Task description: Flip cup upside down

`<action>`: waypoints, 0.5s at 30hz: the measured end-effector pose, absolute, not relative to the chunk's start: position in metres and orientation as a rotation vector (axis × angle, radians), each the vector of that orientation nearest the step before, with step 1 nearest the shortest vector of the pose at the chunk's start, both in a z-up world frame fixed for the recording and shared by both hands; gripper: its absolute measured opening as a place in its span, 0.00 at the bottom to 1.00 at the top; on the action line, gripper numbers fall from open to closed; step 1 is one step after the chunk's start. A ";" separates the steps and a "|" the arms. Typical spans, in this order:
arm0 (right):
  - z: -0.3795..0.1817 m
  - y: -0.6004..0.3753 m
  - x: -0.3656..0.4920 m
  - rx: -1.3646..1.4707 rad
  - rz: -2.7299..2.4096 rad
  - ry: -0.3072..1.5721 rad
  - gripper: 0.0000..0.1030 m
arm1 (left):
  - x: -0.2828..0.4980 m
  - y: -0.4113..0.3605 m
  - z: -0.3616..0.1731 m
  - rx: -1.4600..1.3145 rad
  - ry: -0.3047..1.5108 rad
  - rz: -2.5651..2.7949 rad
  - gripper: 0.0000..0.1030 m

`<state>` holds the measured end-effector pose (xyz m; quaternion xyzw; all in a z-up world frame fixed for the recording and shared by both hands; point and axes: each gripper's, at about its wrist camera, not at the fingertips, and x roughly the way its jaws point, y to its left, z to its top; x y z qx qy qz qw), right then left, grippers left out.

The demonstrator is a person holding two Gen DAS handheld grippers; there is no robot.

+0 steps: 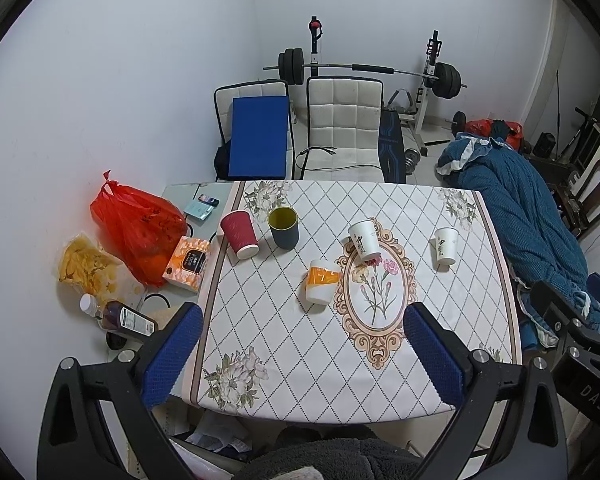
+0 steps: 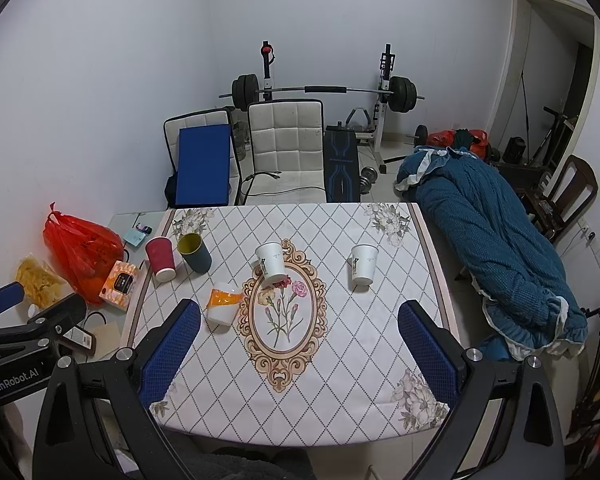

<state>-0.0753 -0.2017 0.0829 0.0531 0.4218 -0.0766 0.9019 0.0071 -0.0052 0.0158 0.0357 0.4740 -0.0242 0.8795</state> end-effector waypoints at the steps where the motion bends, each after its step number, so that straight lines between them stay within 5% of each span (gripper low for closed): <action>1: 0.083 -0.202 -0.073 0.111 -0.157 0.873 0.98 | 0.010 -0.004 0.017 0.073 0.989 -0.051 1.00; 15: 0.073 -0.202 -0.064 0.146 -0.135 0.869 0.98 | 0.026 0.004 0.008 0.092 0.923 -0.009 1.00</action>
